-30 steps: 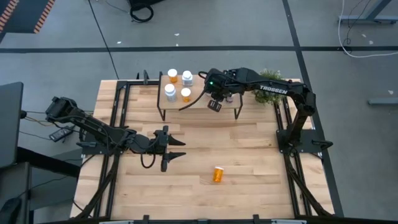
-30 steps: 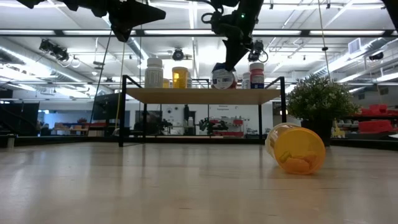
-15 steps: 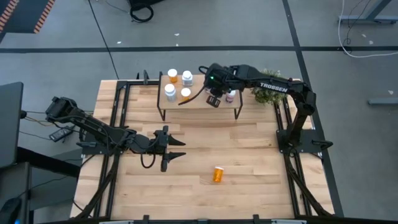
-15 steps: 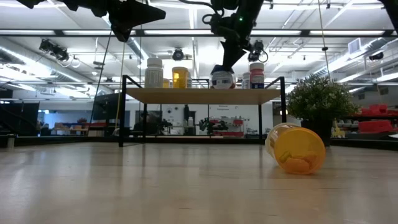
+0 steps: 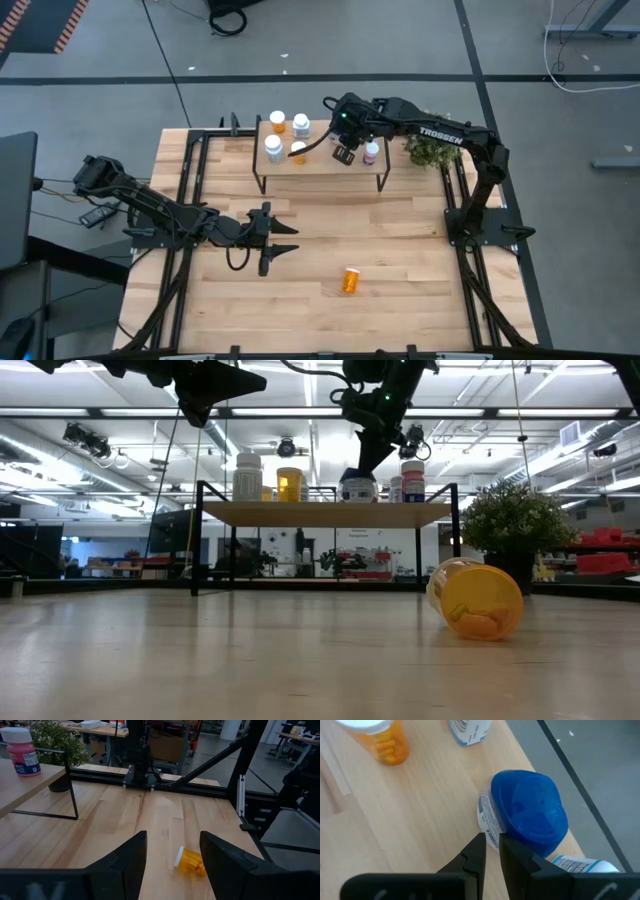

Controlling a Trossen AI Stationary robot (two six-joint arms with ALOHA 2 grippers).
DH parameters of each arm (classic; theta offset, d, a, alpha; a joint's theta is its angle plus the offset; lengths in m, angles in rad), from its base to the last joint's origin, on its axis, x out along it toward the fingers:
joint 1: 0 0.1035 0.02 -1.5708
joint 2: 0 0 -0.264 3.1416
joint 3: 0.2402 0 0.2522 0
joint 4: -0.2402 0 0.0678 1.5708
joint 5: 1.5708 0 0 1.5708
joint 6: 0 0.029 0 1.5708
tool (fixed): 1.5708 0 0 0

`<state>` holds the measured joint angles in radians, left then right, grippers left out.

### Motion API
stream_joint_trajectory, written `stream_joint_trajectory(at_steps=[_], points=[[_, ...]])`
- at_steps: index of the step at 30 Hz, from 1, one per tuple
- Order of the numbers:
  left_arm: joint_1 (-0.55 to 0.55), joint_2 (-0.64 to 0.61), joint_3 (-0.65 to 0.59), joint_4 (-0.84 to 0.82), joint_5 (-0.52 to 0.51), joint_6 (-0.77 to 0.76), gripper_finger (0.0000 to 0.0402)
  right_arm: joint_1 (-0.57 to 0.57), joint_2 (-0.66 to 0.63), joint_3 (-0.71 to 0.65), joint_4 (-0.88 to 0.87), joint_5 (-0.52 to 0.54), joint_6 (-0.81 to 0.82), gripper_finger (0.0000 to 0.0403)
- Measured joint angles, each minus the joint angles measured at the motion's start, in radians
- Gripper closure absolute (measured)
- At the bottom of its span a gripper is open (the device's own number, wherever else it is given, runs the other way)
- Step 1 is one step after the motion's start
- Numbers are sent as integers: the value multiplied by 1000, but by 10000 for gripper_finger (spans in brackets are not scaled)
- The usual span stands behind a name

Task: Pick and place medicine bottles onto shelf by color
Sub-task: Put the blue pill bottle on the shelf

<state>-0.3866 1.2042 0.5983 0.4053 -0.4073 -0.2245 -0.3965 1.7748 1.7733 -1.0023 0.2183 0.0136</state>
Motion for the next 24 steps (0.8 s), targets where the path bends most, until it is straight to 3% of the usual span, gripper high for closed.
stream_joint_trajectory(at_steps=[12,24], points=[[0,0,0,-16,0,0,212,14,0,0,-95,-14,17,341],[0,0,0,-18,0,-6,212,-27,0,0,-96,105,20,341]])
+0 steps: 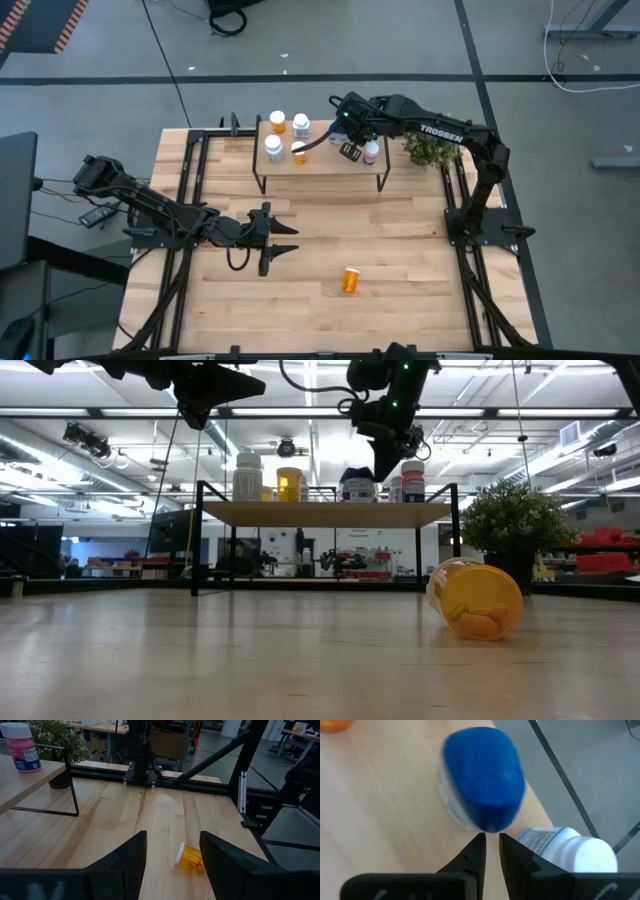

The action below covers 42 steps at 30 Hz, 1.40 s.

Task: Pick and place medicine bottles onto shelf by color
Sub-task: Put the blue pill bottle on the shelf

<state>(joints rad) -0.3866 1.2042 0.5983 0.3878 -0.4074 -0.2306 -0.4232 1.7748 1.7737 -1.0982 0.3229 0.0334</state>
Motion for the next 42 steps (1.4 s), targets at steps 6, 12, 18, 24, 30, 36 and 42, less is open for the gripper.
stream_joint_trajectory(at_steps=[6,12,18,24,30,36,42], points=[[0,0,0,0,0,1,212,-21,0,0,38,-16,0,341],[0,0,0,0,0,1,212,-16,0,0,72,-56,0,341],[0,0,0,0,0,0,212,-3,0,0,47,-114,29,341],[0,0,0,0,0,-1,212,22,0,0,84,-146,23,341],[0,0,0,0,0,-2,212,19,7,0,156,-144,17,341],[0,0,0,2,0,-2,212,13,32,0,169,-143,6,341],[0,0,0,2,0,-1,212,13,45,0,187,-132,-6,341]])
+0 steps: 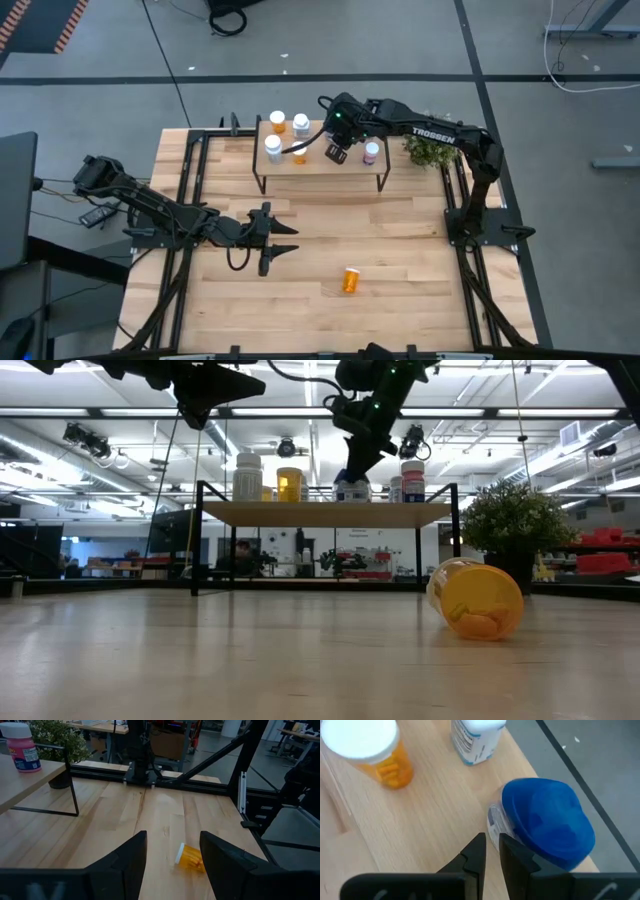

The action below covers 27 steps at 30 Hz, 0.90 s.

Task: Pick and place medicine bottles onto shelf by color
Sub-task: Put the blue pill bottle on the shelf, then put the yellow pill bottle on the shelf

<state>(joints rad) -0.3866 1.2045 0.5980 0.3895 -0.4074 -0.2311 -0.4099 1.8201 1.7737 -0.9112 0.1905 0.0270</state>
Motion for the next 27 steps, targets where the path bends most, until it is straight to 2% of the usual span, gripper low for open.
stream_joint_trajectory(at_steps=[8,13,21,27], points=[[0,0,0,1,0,4,212,0,2,0,-5,38,-12,341],[0,0,0,1,0,5,212,14,2,0,-7,21,8,341],[0,0,0,1,0,6,212,124,-7,1,-55,10,48,340],[0,0,0,6,0,10,212,236,-12,81,-112,-3,123,340]])
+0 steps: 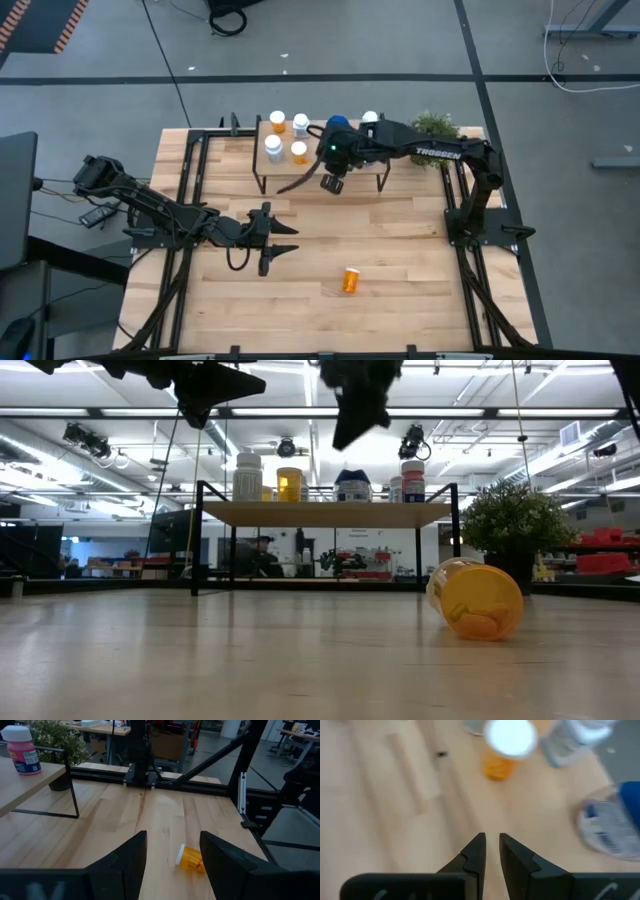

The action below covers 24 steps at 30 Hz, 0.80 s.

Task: Pick and place medicine bottles onto shelf by color
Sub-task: Put the yellow pill bottle on the shelf

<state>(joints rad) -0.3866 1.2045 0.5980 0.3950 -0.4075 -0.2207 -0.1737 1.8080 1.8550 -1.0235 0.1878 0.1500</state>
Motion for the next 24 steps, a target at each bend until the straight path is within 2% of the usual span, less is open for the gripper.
stream_joint_trajectory(at_steps=[5,9,16,19,22,24], points=[[2,0,0,6,0,10,212,112,-5,58,-49,-85,121,340],[2,0,0,6,0,9,212,216,-1,62,-175,-117,219,324],[1,0,0,6,9,-10,212,402,0,56,-312,-117,369,219],[1,0,1,29,87,-18,212,476,0,48,-297,-96,432,172],[1,0,19,34,194,-22,212,540,0,27,-294,-11,513,136],[-5,0,33,37,230,-24,212,579,-1,3,-279,35,566,120]])
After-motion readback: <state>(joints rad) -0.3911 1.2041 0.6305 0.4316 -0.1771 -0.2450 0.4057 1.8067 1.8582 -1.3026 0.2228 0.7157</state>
